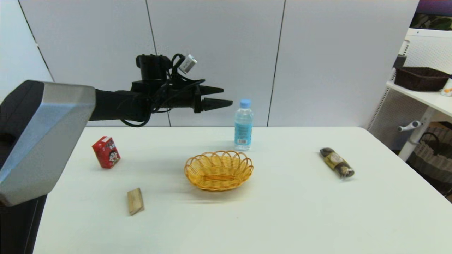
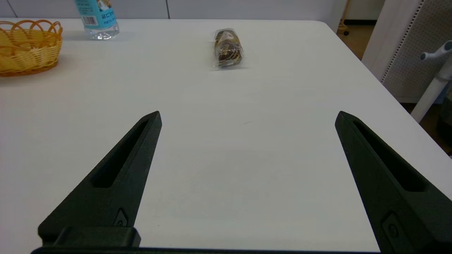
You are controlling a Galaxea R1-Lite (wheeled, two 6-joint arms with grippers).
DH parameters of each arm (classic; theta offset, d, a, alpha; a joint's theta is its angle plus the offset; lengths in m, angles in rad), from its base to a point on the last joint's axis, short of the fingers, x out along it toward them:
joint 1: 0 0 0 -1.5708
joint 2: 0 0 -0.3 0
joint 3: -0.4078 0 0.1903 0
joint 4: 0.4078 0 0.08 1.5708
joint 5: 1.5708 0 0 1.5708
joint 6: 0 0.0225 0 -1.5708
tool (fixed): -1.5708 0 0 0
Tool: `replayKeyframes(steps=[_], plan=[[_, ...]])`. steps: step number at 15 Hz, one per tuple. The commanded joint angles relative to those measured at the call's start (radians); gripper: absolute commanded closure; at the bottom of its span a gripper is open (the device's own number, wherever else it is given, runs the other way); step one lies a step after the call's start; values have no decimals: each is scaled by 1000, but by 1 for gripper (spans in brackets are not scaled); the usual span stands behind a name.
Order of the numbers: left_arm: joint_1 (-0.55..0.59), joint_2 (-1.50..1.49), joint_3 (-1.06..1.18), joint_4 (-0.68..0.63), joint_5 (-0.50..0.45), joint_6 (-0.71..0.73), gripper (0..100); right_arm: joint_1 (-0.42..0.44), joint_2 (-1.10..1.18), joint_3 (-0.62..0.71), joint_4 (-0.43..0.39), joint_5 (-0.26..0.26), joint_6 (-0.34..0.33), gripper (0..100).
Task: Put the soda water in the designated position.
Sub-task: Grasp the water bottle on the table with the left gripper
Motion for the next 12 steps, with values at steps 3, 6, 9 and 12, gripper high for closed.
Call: replayKeyframes(steps=[3, 6, 9, 12], plan=[[-37, 92, -44, -33, -3, 11, 0, 0, 1, 0, 0, 1, 0, 0], [-37, 147, -97, -37, 3, 11, 0, 0, 1, -1, 0, 1, 0, 0], [-39, 202, -142, -37, 32, 3, 0, 0, 1, 0, 0, 1, 0, 0], [-37, 238, -150, -38, 43, -3, 0, 0, 1, 0, 0, -1, 0, 0]])
